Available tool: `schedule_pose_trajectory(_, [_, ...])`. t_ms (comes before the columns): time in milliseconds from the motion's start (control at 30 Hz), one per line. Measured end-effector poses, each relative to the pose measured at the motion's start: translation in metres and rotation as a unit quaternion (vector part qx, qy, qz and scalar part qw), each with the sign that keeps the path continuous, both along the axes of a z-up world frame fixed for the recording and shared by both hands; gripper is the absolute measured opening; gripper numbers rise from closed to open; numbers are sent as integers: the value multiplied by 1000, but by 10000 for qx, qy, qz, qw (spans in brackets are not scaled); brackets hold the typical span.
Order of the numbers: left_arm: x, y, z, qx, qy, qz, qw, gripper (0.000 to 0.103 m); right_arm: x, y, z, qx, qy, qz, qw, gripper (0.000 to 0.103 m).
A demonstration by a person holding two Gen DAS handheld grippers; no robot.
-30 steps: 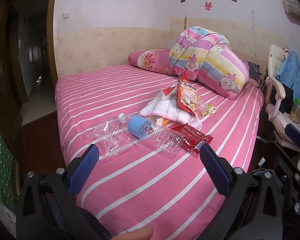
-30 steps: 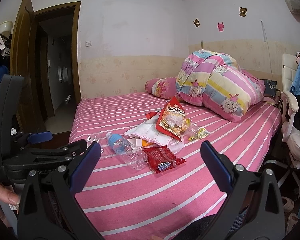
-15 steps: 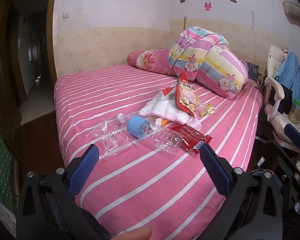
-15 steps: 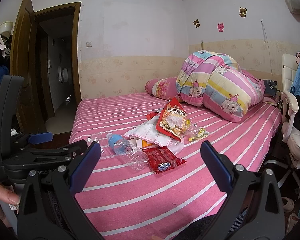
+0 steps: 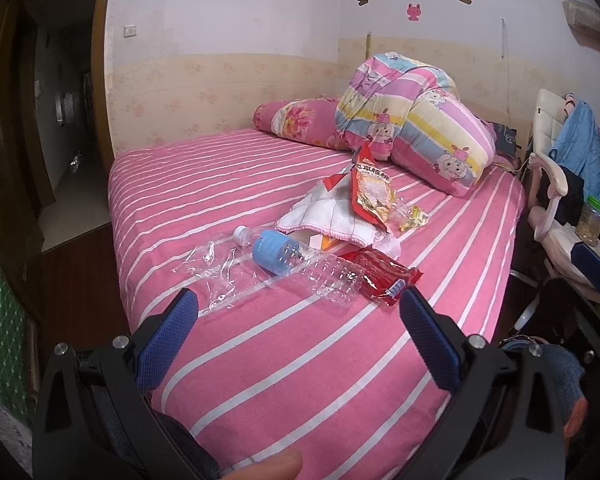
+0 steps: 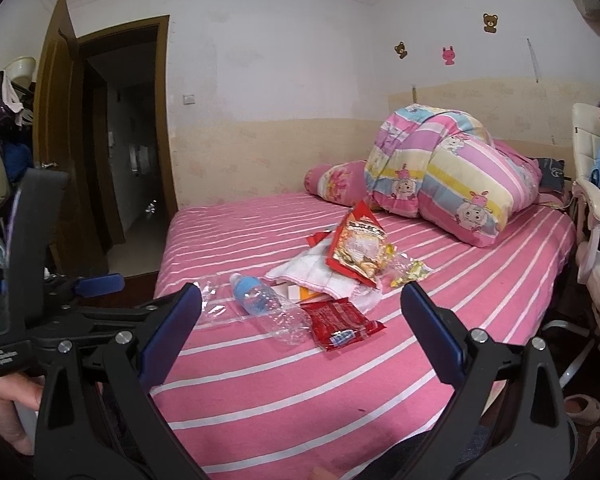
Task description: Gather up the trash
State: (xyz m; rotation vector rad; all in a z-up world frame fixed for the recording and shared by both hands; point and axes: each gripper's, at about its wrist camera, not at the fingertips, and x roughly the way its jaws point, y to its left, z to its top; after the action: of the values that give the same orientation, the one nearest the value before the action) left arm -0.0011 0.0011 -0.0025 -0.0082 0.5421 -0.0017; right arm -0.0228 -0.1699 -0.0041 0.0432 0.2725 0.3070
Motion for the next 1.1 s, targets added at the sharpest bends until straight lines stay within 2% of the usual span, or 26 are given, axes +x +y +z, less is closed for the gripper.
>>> schedule_pose_trajectory(267, [-9,-7,-1,23,41,-139,9999,98,-12,0,5,90,-134,254,9995,99])
schedule_pose_trajectory(467, [-17,-11,-4,-298,252,-330,9987,98,-23,-2,10,298,-205,466,9983,99])
schedule_pose_trajectory(900, [-28,-27,3,-108,186,-433,9988,98,-44,-15,20,423,-425,540,9967,99])
schedule_pose_trajectory(1100, [-25,-27,-3,-212,281,-519,9980,98,-36,-27,18,483,-237,609,9967,99])
